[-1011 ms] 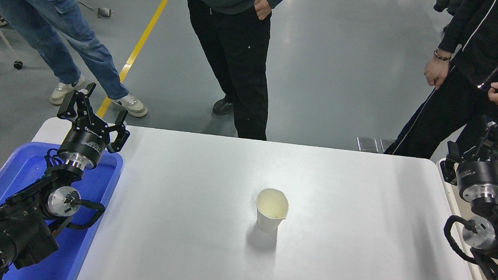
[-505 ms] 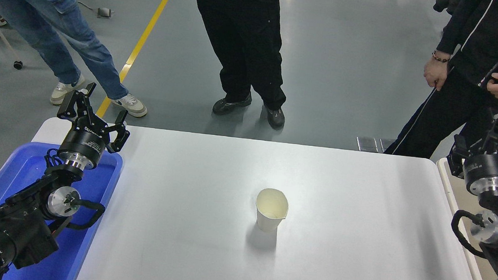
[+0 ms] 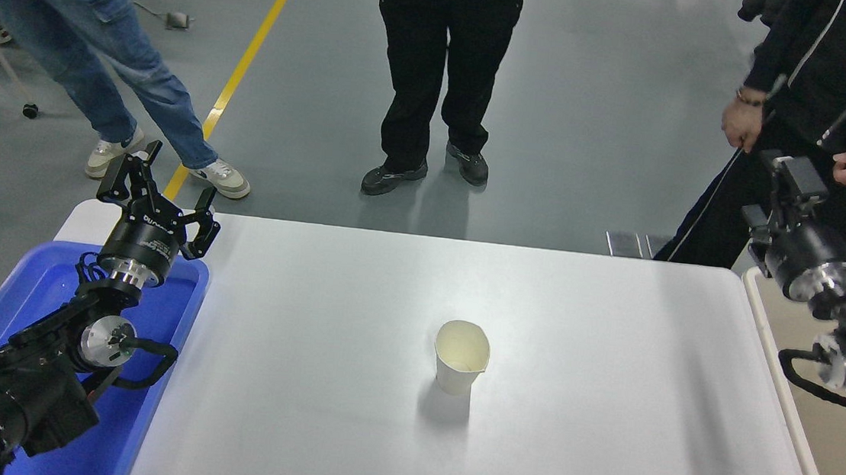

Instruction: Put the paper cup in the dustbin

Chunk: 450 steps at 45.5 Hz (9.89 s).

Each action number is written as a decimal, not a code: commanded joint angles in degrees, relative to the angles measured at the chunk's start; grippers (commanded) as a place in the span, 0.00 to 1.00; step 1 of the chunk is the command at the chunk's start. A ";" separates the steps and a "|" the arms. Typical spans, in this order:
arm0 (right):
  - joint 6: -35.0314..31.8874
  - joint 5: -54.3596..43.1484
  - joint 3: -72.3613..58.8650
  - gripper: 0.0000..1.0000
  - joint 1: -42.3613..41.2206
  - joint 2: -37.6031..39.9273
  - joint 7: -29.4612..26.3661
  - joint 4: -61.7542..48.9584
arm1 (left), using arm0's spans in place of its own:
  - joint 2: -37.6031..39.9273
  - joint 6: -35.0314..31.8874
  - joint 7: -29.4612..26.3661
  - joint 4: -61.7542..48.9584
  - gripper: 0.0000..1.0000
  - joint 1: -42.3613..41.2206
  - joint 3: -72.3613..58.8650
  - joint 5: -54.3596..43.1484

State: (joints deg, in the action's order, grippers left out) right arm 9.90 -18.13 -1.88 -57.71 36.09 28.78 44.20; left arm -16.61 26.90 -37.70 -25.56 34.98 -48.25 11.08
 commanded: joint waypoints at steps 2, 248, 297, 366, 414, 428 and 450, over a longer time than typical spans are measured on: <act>-0.40 -0.24 -28.42 0.99 -15.32 -0.67 -0.04 1.85 | 0.00 0.00 0.00 -0.02 1.00 0.00 0.00 0.00; -3.65 10.22 -49.46 0.00 -45.56 -15.62 -8.04 34.73 | 0.00 0.00 0.00 -0.02 1.00 0.00 0.00 0.00; -13.15 18.21 -43.74 0.00 -36.87 2.67 -8.91 5.48 | 0.00 0.00 0.00 -0.02 1.00 0.00 0.00 0.00; 0.65 22.87 -21.06 0.00 19.56 -9.89 -26.05 -40.86 | 0.00 0.00 0.00 0.07 1.00 0.00 0.00 0.00; 4.87 22.70 -18.78 0.98 21.59 -13.94 -25.97 -40.59 | 0.00 0.00 0.00 -0.02 1.00 0.00 0.00 0.00; 4.26 22.87 -10.79 0.99 12.89 -13.77 -25.62 -39.98 | 0.00 0.00 0.00 -0.02 1.00 0.00 0.00 0.00; 3.90 22.70 14.78 1.00 -11.55 -7.18 -25.35 -28.21 | 0.00 0.00 0.00 -0.02 1.00 0.00 0.00 0.00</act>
State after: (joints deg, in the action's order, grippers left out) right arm 13.99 4.60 3.16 -59.37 24.46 3.35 7.64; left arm -16.61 26.89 -37.70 -25.56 34.98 -48.26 11.07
